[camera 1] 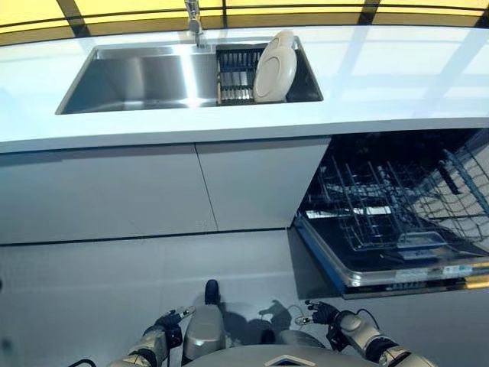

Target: Take plates into dishwasher

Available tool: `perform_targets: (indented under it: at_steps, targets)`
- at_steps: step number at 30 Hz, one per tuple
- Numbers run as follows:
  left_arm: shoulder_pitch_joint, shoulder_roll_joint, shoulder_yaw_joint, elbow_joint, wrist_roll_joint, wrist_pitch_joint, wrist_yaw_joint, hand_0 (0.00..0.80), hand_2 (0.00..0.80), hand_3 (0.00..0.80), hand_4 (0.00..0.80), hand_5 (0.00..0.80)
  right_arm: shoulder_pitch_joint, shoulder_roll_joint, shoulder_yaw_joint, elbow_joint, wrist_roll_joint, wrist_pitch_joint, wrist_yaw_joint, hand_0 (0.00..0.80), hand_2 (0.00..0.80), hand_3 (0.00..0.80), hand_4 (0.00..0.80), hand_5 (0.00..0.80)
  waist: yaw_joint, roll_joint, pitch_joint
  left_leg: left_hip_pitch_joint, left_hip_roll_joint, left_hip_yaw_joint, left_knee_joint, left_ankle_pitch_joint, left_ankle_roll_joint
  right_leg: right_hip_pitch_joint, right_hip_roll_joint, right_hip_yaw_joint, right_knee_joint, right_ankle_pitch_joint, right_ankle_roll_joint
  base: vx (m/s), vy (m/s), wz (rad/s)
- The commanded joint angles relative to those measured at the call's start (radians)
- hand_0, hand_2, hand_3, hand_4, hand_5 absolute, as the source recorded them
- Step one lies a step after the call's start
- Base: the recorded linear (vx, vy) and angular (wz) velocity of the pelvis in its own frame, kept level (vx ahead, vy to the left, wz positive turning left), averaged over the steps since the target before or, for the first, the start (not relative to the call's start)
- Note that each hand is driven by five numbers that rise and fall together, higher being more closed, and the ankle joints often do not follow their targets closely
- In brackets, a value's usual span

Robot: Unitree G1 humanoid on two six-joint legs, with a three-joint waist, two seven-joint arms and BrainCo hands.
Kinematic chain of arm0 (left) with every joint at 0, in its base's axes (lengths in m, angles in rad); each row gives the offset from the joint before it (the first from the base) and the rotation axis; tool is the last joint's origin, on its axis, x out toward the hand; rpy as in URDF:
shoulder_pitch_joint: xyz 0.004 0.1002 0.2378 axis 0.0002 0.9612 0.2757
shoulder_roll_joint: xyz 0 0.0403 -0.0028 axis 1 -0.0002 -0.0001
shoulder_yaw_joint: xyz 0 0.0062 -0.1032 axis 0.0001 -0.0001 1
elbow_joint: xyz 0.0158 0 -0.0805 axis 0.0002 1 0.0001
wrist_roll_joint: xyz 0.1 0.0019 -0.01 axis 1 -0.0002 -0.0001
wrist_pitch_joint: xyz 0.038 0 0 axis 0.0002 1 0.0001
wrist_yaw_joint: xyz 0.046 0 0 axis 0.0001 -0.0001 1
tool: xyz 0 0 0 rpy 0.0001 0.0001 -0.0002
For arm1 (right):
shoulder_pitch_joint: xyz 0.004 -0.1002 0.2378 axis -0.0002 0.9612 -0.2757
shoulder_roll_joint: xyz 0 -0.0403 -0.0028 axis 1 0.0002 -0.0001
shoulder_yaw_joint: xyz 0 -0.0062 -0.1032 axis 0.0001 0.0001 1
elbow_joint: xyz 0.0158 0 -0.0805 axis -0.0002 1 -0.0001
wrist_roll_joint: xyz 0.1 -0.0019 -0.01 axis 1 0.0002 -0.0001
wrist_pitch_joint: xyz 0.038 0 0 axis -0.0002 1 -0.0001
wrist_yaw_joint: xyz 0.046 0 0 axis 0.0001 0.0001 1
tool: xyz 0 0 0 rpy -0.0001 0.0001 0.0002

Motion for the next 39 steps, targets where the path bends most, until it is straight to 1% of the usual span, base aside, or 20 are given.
perform_targets:
  at_steps: [1, 5, 7, 9, 11, 13, 14, 15, 17, 18, 19, 20, 22, 25, 27, 29, 33, 34, 36, 39]
  targets:
    - [-0.012, 0.018, -0.024, -0.040, 0.026, -0.008, -0.001, 0.000, 0.000, 0.000, 0.000, 0.000, -0.001, 0.018, -0.006, -0.081, -0.024, -0.020, 0.016, 0.000, 0.000, 0.000, 0.000, 0.000, 0.014, -0.071, -0.064, -0.104, -0.038, 0.032, 0.079, 0.077, 0.052, 0.185, -0.119, -0.052, -0.035, 0.063, 0.149, 0.278, 0.074, -0.16]
    - [-0.023, 0.038, -0.047, -0.041, 0.055, 0.016, -0.010, 0.000, 0.000, 0.000, 0.000, 0.000, 0.004, 0.015, 0.002, -0.170, 0.042, -0.008, 0.035, 0.000, 0.000, 0.000, 0.000, 0.000, 0.012, -0.096, -0.082, -0.113, -0.064, 0.010, 0.101, 0.043, 0.075, 0.145, -0.139, -0.047, -0.016, 0.109, 0.161, 0.181, 0.050, -0.25]
    - [-0.033, 0.041, -0.047, -0.045, 0.063, 0.025, -0.009, 0.000, 0.000, 0.000, 0.000, 0.000, 0.004, 0.005, 0.006, -0.244, 0.087, -0.014, 0.115, 0.000, 0.000, 0.000, 0.000, 0.000, 0.008, -0.102, -0.087, -0.121, -0.074, 0.001, 0.100, 0.036, 0.084, 0.118, -0.148, -0.042, -0.012, 0.130, 0.169, 0.081, 0.050, 0.10]
    - [-0.036, 0.061, -0.046, -0.054, 0.061, 0.027, -0.011, 0.000, 0.000, 0.000, 0.000, 0.000, 0.010, -0.041, 0.008, -0.455, 0.180, 0.019, 0.215, 0.000, 0.000, 0.000, 0.000, 0.000, -0.001, -0.115, -0.088, -0.139, -0.089, -0.009, 0.125, 0.019, 0.096, 0.085, -0.154, -0.028, 0.000, 0.163, 0.177, 0.067, 0.022, -0.01]
    - [-0.033, 0.084, -0.032, -0.055, 0.059, 0.029, -0.019, 0.000, 0.000, 0.000, 0.000, 0.000, 0.018, -0.097, -0.002, -0.614, 0.258, 0.002, 0.250, 0.000, 0.000, 0.000, 0.000, 0.000, -0.011, -0.126, -0.094, -0.148, -0.098, -0.007, 0.142, 0.001, 0.107, 0.061, -0.159, -0.022, 0.017, 0.186, 0.182, 0.078, 0.033, -0.02]
    - [-0.022, 0.103, -0.012, -0.052, 0.066, 0.025, -0.028, 0.000, 0.000, 0.000, 0.000, 0.000, 0.033, -0.172, -0.052, -0.773, 0.380, -0.015, 0.297, 0.000, 0.000, 0.000, 0.000, 0.000, -0.024, -0.136, -0.105, -0.146, -0.111, -0.004, 0.150, -0.015, 0.118, 0.034, -0.168, -0.021, 0.049, 0.231, 0.196, 0.107, 0.080, 0.00]
    - [-0.013, 0.110, 0.001, -0.052, 0.070, 0.021, -0.030, 0.000, 0.000, 0.000, 0.000, 0.000, 0.040, -0.198, -0.082, -0.823, 0.444, -0.071, 0.304, 0.000, 0.000, 0.000, 0.000, 0.000, -0.031, -0.138, -0.112, -0.134, -0.114, 0.002, 0.139, -0.017, 0.125, 0.025, -0.168, -0.018, 0.064, 0.249, 0.202, 0.131, 0.135, -0.03]
    - [0.000, 0.116, 0.017, -0.043, 0.075, 0.011, -0.037, 0.000, 0.000, 0.000, 0.000, 0.000, 0.047, -0.229, -0.159, -0.921, 0.518, -0.034, 0.335, 0.000, 0.000, 0.000, 0.000, 0.000, -0.043, -0.139, -0.124, -0.116, -0.127, -0.004, 0.124, -0.026, 0.135, 0.004, -0.166, -0.004, 0.104, 0.289, 0.204, 0.155, 0.162, -0.06]
    - [0.023, 0.123, 0.041, -0.030, 0.091, -0.014, -0.044, 0.000, 0.000, 0.000, 0.000, 0.000, 0.058, -0.252, -0.282, -1.014, 0.648, -0.101, 0.339, 0.000, 0.000, 0.000, 0.000, 0.000, -0.062, -0.127, -0.142, -0.067, -0.137, -0.007, 0.081, -0.035, 0.150, -0.040, -0.157, 0.000, 0.227, 0.370, 0.206, 0.170, 0.186, -0.01]
    - [0.031, 0.124, 0.048, -0.026, 0.099, -0.020, -0.048, 0.000, 0.000, 0.000, 0.000, 0.000, 0.056, -0.259, -0.325, -1.036, 0.692, -0.113, 0.328, 0.000, 0.000, 0.000, 0.000, 0.000, -0.072, -0.116, -0.146, -0.041, -0.135, -0.005, 0.065, -0.041, 0.154, -0.073, -0.138, 0.001, 0.295, 0.383, 0.201, 0.195, 0.224, 0.03]
    - [0.039, 0.122, 0.057, -0.021, 0.115, -0.025, -0.052, 0.000, 0.000, 0.000, 0.000, 0.000, 0.051, -0.261, -0.381, -1.054, 0.746, -0.121, 0.307, 0.000, 0.000, 0.000, 0.000, 0.000, -0.091, -0.104, -0.148, -0.009, -0.137, -0.009, 0.047, -0.048, 0.158, -0.114, -0.094, 0.014, 0.357, 0.375, 0.196, 0.149, 0.163, -0.07]
    - [0.040, 0.122, 0.057, -0.020, 0.116, -0.026, -0.051, 0.000, 0.000, 0.000, 0.000, 0.000, 0.052, -0.261, -0.390, -1.057, 0.751, -0.117, 0.304, 0.000, 0.000, 0.000, 0.000, 0.000, -0.094, -0.105, -0.147, -0.003, -0.139, -0.010, 0.045, -0.049, 0.158, -0.120, -0.089, 0.016, 0.369, 0.368, 0.195, 0.170, 0.156, 0.03]
    - [0.051, 0.120, 0.059, -0.016, 0.135, -0.027, -0.053, 0.000, 0.000, 0.000, 0.000, 0.000, 0.039, -0.259, -0.485, -1.053, 0.775, -0.137, 0.212, 0.000, 0.000, 0.000, 0.000, 0.000, -0.127, -0.107, -0.149, 0.052, -0.163, -0.027, 0.012, -0.053, 0.157, -0.173, -0.028, 0.011, 0.384, 0.360, 0.194, 0.237, 0.153, 0.20]
    - [0.060, 0.107, 0.063, -0.020, 0.158, -0.027, -0.059, 0.000, 0.000, 0.000, 0.000, 0.000, -0.011, -0.285, -0.602, -1.006, 0.814, -0.153, 0.149, 0.000, 0.000, 0.000, 0.000, 0.000, -0.162, -0.094, -0.148, 0.144, -0.167, -0.041, -0.038, -0.062, 0.144, -0.270, -0.026, -0.046, 0.268, 0.335, 0.180, 0.233, 0.052, 0.16]
    - [0.058, 0.105, 0.044, -0.026, 0.167, -0.018, -0.059, 0.000, 0.000, 0.000, 0.000, 0.000, -0.046, -0.325, -0.655, -0.963, 0.872, -0.172, 0.130, 0.000, 0.000, 0.000, 0.000, 0.000, -0.194, -0.082, -0.130, 0.224, -0.163, -0.079, -0.072, -0.086, 0.142, -0.363, -0.045, -0.062, 0.185, 0.369, 0.179, 0.279, -0.107, 0.16]
    - [0.039, 0.108, 0.020, -0.026, 0.166, -0.002, -0.064, 0.000, 0.000, 0.000, 0.000, 0.000, -0.090, -0.366, -0.685, -0.944, 0.902, -0.187, 0.069, 0.000, 0.000, 0.000, 0.000, 0.000, -0.218, -0.079, -0.116, 0.279, -0.158, -0.119, -0.084, -0.124, 0.138, -0.408, -0.083, -0.053, 0.070, 0.417, 0.186, 0.298, -0.196, 0.54]
    - [-0.003, 0.112, -0.008, -0.009, 0.131, 0.024, -0.066, 0.000, 0.000, 0.000, 0.000, 0.000, -0.231, -0.440, -0.684, -0.902, 0.968, -0.197, -0.018, 0.000, 0.000, 0.000, 0.000, 0.000, -0.220, -0.073, -0.109, 0.355, -0.135, -0.200, -0.037, -0.226, 0.128, -0.444, -0.138, -0.077, -0.149, 0.470, 0.197, 0.215, -0.223, 0.48]
    - [-0.009, 0.113, -0.007, -0.007, 0.125, 0.029, -0.061, 0.000, 0.000, 0.000, 0.000, 0.000, -0.262, -0.448, -0.671, -0.893, 0.966, -0.193, -0.036, 0.000, 0.000, 0.000, 0.000, 0.000, -0.217, -0.088, -0.107, 0.363, -0.141, -0.209, -0.016, -0.245, 0.124, -0.450, -0.158, -0.090, -0.138, 0.485, 0.196, 0.098, -0.197, 0.39]
    - [-0.015, 0.113, 0.005, 0.006, 0.132, 0.034, -0.052, 0.000, 0.000, 0.000, 0.000, 0.000, -0.326, -0.467, -0.637, -0.847, 0.946, -0.170, -0.049, 0.000, 0.000, 0.000, 0.000, 0.000, -0.200, -0.106, -0.113, 0.377, -0.130, -0.186, 0.034, -0.303, 0.125, -0.416, -0.164, -0.114, -0.125, 0.467, 0.200, 0.154, -0.230, 0.29]
    - [-0.011, 0.107, 0.030, 0.002, 0.045, 0.040, -0.029, 0.000, 0.000, 0.000, 0.000, 0.000, -0.358, -0.490, -0.592, -0.817, 0.909, -0.106, -0.111, 0.000, 0.000, 0.000, 0.000, 0.000, -0.200, -0.128, -0.138, 0.412, -0.123, -0.190, 0.019, -0.287, 0.099, -0.389, -0.168, -0.112, -0.083, 0.465, 0.204, 0.153, -0.194, 0.26]
